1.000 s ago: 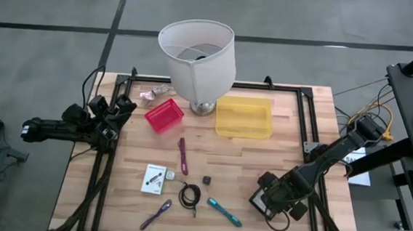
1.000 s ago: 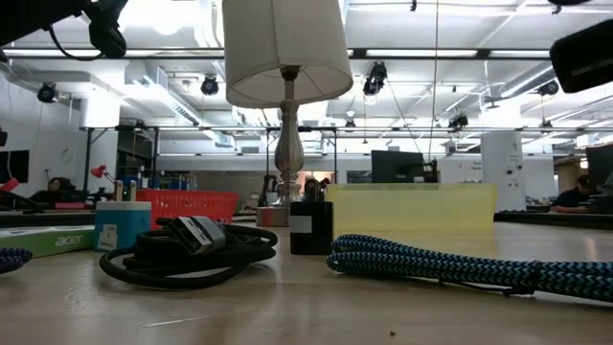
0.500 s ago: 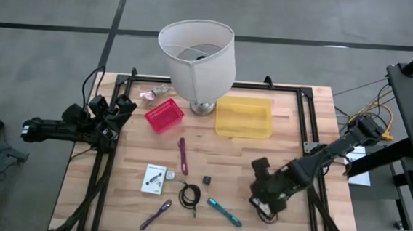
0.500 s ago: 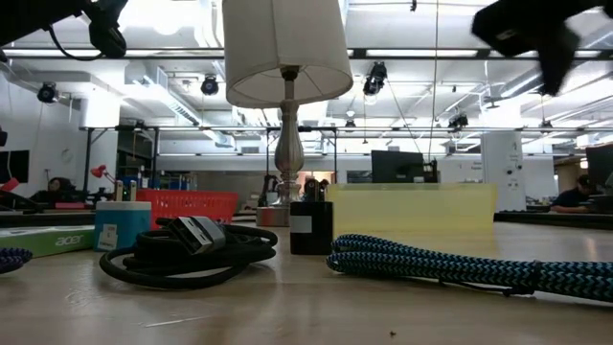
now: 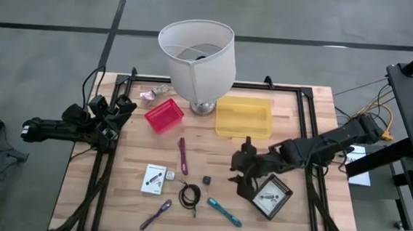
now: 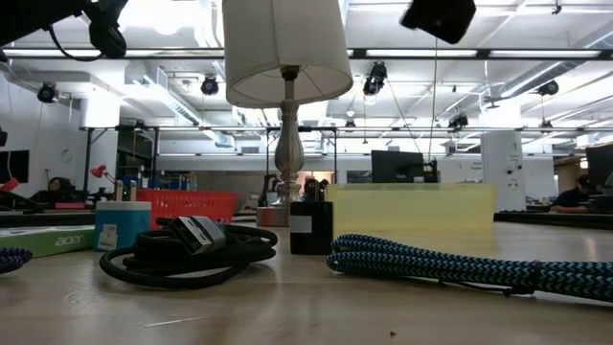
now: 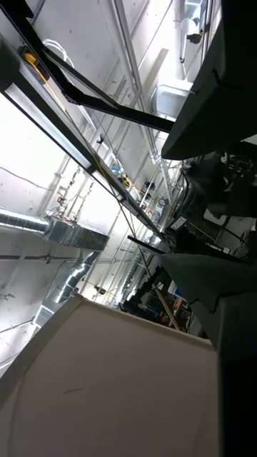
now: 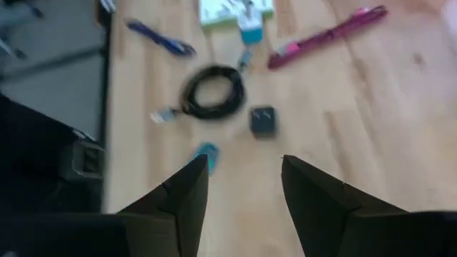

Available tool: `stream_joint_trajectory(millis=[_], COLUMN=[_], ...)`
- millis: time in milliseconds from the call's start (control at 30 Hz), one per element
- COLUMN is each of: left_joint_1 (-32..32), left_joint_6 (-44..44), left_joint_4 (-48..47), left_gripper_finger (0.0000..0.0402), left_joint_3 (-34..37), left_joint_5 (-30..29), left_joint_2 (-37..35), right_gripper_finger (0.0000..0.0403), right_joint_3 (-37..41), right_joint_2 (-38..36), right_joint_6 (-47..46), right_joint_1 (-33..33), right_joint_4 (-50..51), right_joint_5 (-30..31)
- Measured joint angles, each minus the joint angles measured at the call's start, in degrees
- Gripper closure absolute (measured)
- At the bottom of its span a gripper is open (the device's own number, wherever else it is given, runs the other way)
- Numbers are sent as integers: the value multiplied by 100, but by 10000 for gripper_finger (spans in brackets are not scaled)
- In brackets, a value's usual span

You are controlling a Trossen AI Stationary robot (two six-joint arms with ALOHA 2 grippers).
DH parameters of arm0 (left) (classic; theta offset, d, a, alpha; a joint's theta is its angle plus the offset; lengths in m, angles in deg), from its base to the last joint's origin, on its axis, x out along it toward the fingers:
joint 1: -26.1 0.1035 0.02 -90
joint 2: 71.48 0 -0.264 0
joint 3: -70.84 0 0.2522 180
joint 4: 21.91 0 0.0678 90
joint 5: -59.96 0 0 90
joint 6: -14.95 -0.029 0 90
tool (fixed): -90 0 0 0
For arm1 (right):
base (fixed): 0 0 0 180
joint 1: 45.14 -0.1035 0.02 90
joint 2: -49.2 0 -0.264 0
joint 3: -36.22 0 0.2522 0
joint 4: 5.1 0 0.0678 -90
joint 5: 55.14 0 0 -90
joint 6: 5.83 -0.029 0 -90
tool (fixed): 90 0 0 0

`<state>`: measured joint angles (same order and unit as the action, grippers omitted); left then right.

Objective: Pick and place items into bin
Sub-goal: Put the blue charger cable into the yellow bin

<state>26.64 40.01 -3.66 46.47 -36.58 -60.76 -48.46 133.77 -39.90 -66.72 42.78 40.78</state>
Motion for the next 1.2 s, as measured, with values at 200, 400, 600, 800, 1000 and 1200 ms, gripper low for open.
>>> stream_joint_trajectory(millis=[200,400,600,800,1000,1200], left_joint_1=[0,-2,-1,0,0,-1], left_joint_6=[0,2,2,4,9,9], left_joint_4=[0,-2,-7,10,-3,-3], left_gripper_finger=[191,191,191,191,191,191], left_joint_3=[0,0,0,2,2,2], left_joint_5=[2,1,0,-1,-1,-121], left_joint_2=[0,12,26,65,87,96], right_gripper_finger=[227,202,187,186,188,189], right_joint_3=[-2,-78,-182,-210,-203,-203], right_joint_2=[233,750,1491,2061,2369,2772], right_joint_6=[-241,-241,-223,-324,-437,-499], right_joint_1=[-148,-424,-765,-1065,-1241,-1383], right_joint_4=[-400,-562,-593,-565,-588,-645], right_joint_5=[-60,-1089,-1218,-1264,-1245,-1236])
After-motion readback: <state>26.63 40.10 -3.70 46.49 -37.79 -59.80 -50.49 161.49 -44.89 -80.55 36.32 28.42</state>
